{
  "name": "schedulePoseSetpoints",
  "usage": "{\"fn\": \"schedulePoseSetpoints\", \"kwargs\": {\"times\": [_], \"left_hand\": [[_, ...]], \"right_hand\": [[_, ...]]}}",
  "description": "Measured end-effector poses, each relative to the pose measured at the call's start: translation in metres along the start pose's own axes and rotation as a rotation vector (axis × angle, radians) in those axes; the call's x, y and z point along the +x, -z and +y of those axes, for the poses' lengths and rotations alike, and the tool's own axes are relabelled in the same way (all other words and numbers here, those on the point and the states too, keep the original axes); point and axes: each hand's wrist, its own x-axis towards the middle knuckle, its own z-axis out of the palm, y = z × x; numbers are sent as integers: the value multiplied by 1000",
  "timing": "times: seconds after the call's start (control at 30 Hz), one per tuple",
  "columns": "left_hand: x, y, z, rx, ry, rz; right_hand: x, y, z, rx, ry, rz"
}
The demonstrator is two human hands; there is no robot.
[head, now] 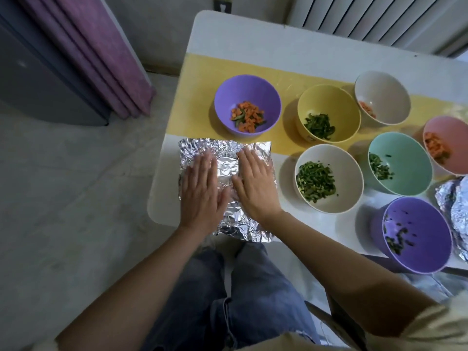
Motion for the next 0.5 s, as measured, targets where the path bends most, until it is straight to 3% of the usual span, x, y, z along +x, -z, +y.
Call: {"fn": "schedulePoseSetpoints", "kwargs": {"times": [0.1,0.4,0.5], "left_hand": [[1,-10,-8,-102,63,-16],[3,-12,-9,-582,366,151],[7,-12,-7,-605,476,182]], "right_hand": [[5,-6,9,78,-38,9],[21,-5,18,285,-279,96],[19,-3,16,382,-394,88]]}}
